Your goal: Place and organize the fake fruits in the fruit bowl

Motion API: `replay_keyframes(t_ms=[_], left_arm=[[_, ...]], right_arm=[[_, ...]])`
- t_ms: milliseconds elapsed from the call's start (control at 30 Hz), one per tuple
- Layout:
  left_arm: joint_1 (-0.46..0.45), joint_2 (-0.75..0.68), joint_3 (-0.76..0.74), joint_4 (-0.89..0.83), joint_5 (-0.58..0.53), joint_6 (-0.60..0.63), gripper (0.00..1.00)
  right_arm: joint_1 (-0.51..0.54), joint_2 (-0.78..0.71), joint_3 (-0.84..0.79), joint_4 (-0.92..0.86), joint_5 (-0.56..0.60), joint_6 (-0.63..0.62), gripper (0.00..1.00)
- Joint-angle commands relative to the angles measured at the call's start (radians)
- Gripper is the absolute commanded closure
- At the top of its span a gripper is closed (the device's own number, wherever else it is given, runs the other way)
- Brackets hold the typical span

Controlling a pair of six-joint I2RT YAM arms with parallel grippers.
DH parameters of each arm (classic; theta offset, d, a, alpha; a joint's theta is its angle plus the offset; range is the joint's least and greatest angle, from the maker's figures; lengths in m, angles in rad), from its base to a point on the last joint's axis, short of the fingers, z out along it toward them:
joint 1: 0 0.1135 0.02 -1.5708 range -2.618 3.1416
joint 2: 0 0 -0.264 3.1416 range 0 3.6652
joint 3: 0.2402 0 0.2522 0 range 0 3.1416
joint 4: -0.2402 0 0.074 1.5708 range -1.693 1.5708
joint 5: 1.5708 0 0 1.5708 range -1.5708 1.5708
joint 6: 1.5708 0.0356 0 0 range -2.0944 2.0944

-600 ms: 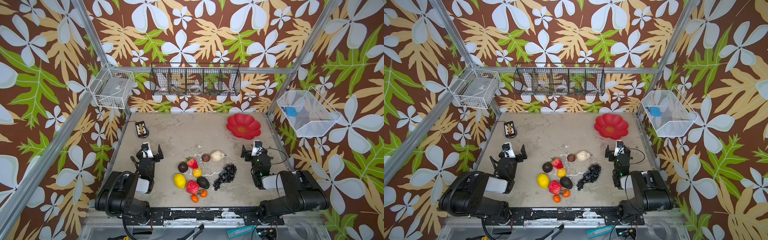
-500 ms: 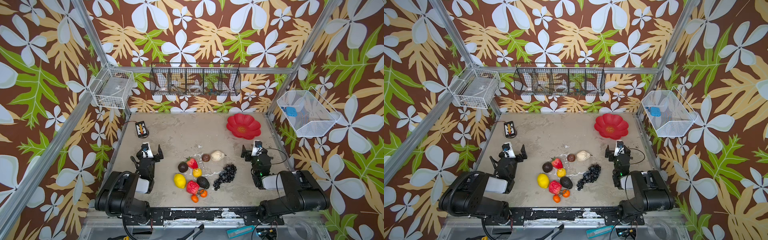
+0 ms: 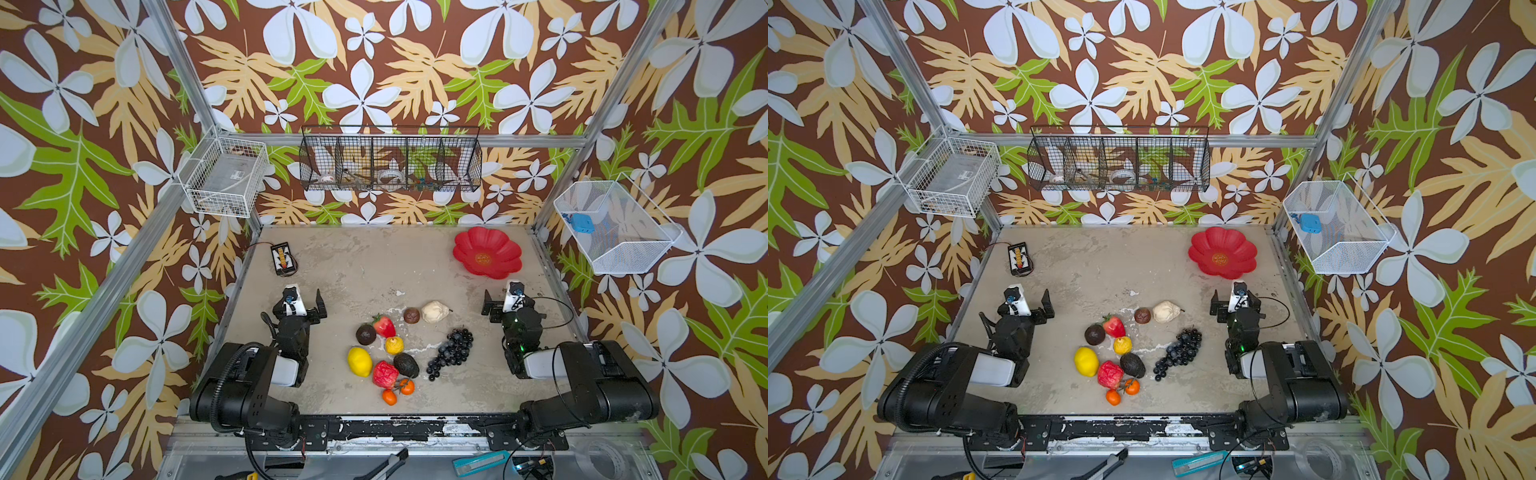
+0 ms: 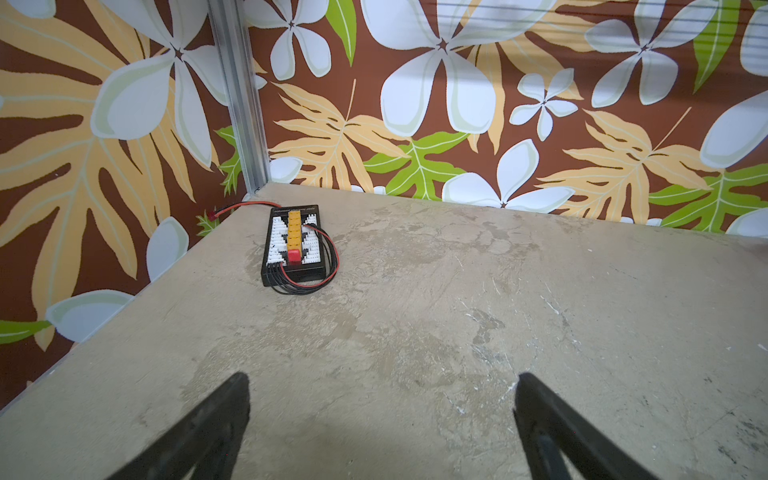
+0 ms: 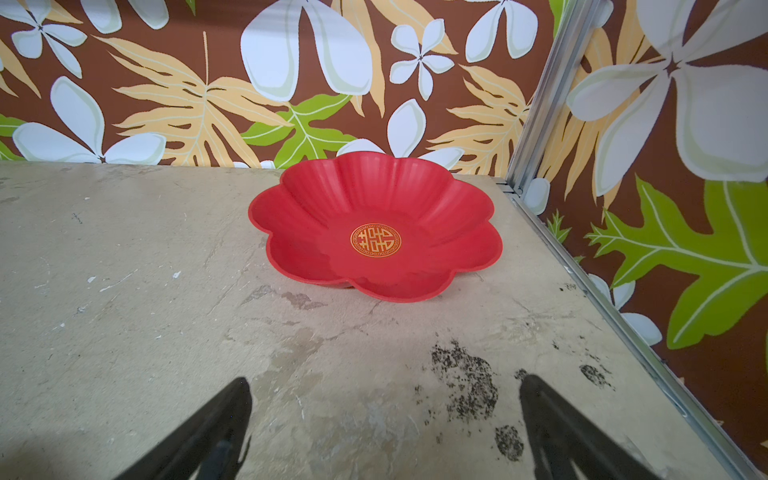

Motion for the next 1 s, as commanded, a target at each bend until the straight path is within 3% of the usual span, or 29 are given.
replay_keyframes(t_ms=[0,367,467,600,767,867,967], left_arm=[[0.001,0.001,0.005,0.022,-0.001,0.005,0.0],[0.002,-0.001,-0.001,0.035,-0.003,0.002,0.0],[0.001,-0.039,-0.07,0.136,0.109,0.042,0.0],[-0.002,-0.164,-0.149,0.182,0.146,0.059,0.0],[-0.106,-0.394,-0.136,-0.062,-0.022,0.08,0.0],[-0.138,-0.495,-0.064,-0.241,-0.048,0.016,0.0],[-0.143,-0.614,-0.015,-0.385,-0.046,-0.144,0.0]], right_arm=[[0.001,-0.003,0.002,0.02,-0.002,0.002,0.0],[-0.001,-0.004,-0.001,0.023,-0.005,0.002,0.0],[0.0,-0.015,-0.01,0.032,-0.031,-0.01,0.0],[0.025,-0.08,-0.037,0.026,-0.021,-0.033,0.0],[0.115,-0.209,-0.069,-0.006,0.082,-0.102,0.0],[0.137,-0.241,-0.06,-0.037,0.103,-0.12,0.0],[0.182,-0.329,-0.039,-0.141,0.11,-0.126,0.0]])
